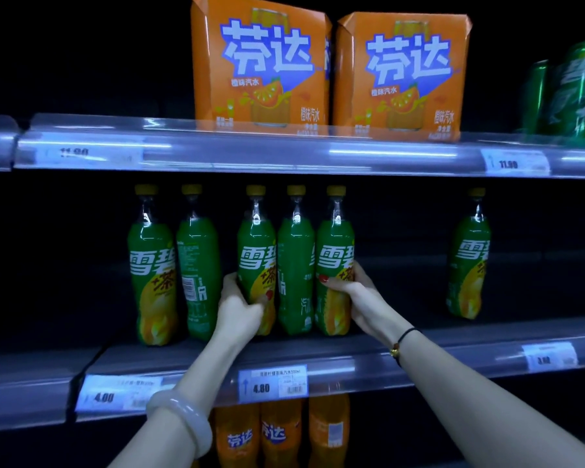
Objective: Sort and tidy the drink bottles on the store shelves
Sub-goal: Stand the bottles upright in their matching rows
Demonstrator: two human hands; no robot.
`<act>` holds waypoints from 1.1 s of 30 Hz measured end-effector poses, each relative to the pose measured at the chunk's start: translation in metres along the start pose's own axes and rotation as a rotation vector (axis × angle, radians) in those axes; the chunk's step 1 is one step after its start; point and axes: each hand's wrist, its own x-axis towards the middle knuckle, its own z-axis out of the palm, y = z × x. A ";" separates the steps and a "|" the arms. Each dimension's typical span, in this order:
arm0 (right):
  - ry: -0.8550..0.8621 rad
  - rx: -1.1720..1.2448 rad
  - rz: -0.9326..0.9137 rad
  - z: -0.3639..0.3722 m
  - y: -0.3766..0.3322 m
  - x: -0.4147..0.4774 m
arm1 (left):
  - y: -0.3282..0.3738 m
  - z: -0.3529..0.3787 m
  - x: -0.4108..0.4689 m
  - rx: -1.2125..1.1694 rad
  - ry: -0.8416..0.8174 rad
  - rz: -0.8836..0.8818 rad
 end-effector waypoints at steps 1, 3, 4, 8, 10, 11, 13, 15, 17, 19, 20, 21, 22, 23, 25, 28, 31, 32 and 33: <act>0.002 -0.006 0.002 0.000 0.000 -0.001 | 0.001 0.001 -0.001 0.022 0.015 0.004; 0.020 -0.020 0.019 -0.001 -0.001 -0.002 | 0.001 0.003 -0.005 0.050 0.053 0.006; 0.033 -0.025 0.030 -0.001 0.000 -0.002 | 0.002 0.003 -0.007 0.061 0.072 0.007; 0.068 -0.061 0.028 -0.002 0.001 -0.004 | 0.004 0.003 -0.013 0.149 0.137 0.022; 0.096 -0.090 0.011 -0.001 0.000 -0.005 | 0.005 0.001 -0.015 0.205 0.170 0.014; 0.108 -0.106 0.005 -0.001 -0.001 -0.005 | 0.006 0.001 -0.016 0.221 0.176 0.006; 0.125 -0.145 -0.001 -0.001 -0.001 -0.006 | 0.007 0.000 -0.019 0.261 0.185 -0.013; 0.137 -0.181 -0.007 -0.001 -0.002 -0.008 | 0.009 0.001 -0.023 0.340 0.213 -0.019; 0.124 -0.219 -0.014 -0.002 -0.003 -0.011 | 0.013 0.004 -0.026 0.420 0.265 -0.003; 0.105 -0.251 -0.022 -0.006 -0.004 -0.014 | 0.018 0.008 -0.030 0.465 0.329 0.014; 0.101 -0.265 -0.030 -0.009 -0.005 -0.016 | 0.020 0.010 -0.032 0.476 0.368 0.031; 0.100 -0.279 -0.038 -0.012 -0.006 -0.018 | 0.022 0.013 -0.035 0.472 0.409 0.065; 0.096 -0.292 -0.041 -0.015 -0.007 -0.020 | 0.025 0.017 -0.037 0.442 0.439 0.128; 0.091 -0.302 -0.037 -0.017 -0.008 -0.022 | 0.030 0.025 -0.041 0.384 0.431 0.212; 0.095 -0.316 -0.032 -0.022 -0.015 -0.027 | 0.048 0.053 -0.049 0.209 0.265 0.369; 0.144 -0.358 -0.089 -0.044 -0.034 -0.036 | 0.078 0.114 -0.060 -0.034 -0.090 0.422; 0.269 -0.438 -0.153 -0.087 -0.056 -0.050 | 0.099 0.171 -0.062 -0.175 -0.225 0.295; 0.355 -0.454 -0.173 -0.102 -0.062 -0.055 | 0.102 0.188 -0.060 -0.202 -0.254 0.249; 0.464 -0.491 -0.198 -0.117 -0.066 -0.058 | 0.105 0.203 -0.057 -0.213 -0.290 0.205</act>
